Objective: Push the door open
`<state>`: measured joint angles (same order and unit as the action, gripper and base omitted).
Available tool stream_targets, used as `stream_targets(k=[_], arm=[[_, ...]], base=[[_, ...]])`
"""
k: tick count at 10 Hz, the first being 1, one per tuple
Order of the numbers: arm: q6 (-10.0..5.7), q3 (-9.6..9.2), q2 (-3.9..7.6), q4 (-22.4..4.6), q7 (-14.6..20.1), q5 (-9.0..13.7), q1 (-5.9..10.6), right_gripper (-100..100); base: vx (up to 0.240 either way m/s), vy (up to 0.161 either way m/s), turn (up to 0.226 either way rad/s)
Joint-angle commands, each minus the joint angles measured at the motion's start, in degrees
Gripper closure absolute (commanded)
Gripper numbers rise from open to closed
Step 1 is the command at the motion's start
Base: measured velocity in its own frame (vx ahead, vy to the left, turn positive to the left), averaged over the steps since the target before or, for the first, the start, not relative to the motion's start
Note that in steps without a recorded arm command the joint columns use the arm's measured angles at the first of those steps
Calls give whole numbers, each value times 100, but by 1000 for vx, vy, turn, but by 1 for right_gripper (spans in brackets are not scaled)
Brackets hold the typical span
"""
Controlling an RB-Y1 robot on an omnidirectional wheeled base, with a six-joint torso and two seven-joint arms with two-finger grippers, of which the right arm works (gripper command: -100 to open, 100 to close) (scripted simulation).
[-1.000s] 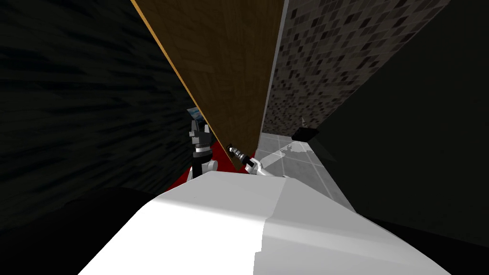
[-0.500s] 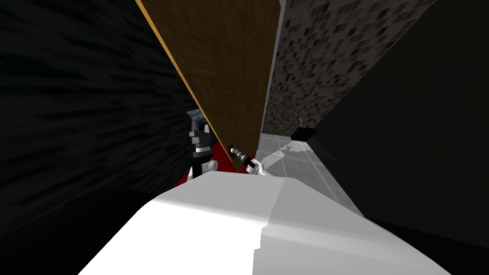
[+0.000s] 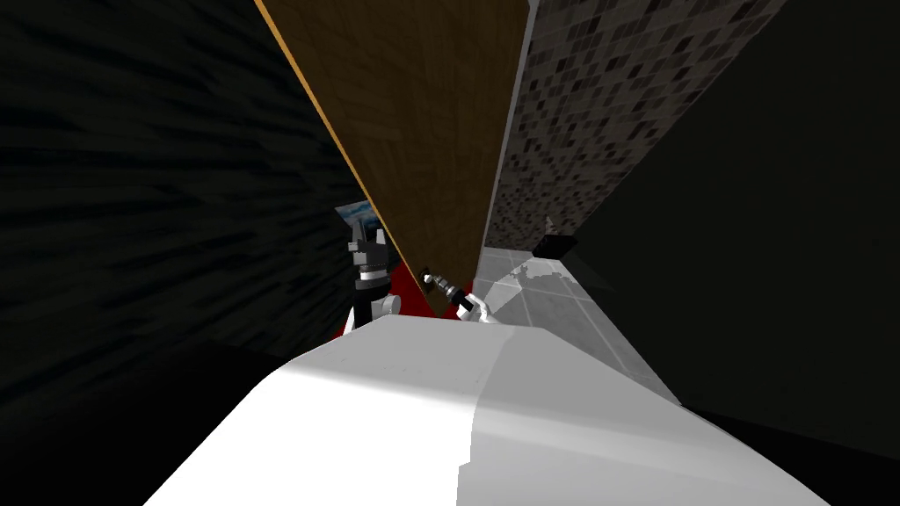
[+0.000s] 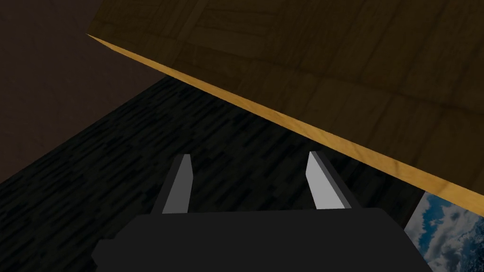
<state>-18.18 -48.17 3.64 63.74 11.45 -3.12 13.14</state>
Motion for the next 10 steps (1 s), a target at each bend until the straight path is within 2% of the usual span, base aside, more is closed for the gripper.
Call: stream_targets(k=[1, 2, 5, 8, 9, 10], arm=[[10, 98, 23, 4, 16, -122, -108, 100], [-26, 34, 41, 58, 47, -45, -91, -100], [-29, -3, 36, 170, 93, -11, -117, -100], [-33, -58, -37, 335, 161, 41, -156, -100], [-35, -48, 2, 314, 146, 30, -155, -100], [-49, -16, 21, 282, 133, 29, -146, -100]], base=[[134, 215, -137], [-49, 58, -95], [-168, -143, -35], [-194, -100, -64], [-83, -35, -5], [42, 99, 42]])
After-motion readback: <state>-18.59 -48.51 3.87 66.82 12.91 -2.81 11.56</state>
